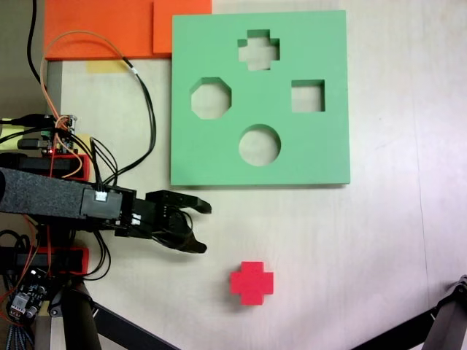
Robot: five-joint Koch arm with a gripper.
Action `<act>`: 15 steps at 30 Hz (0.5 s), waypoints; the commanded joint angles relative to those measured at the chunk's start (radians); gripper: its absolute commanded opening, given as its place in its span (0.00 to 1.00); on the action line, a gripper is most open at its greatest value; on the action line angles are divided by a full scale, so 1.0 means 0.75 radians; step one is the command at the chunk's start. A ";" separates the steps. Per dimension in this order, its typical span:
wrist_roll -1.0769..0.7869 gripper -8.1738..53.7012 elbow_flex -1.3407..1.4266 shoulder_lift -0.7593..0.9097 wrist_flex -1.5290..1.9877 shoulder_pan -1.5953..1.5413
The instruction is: Put the cross columnar block into the corresponding hole
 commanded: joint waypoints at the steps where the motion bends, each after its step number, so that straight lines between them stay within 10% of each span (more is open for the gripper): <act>1: 0.098 0.58 -0.155 0.102 0.176 0.084; 9: -0.137 0.58 -0.724 0.006 0.624 0.202; 15: -0.166 0.85 -1.325 -0.393 1.082 0.225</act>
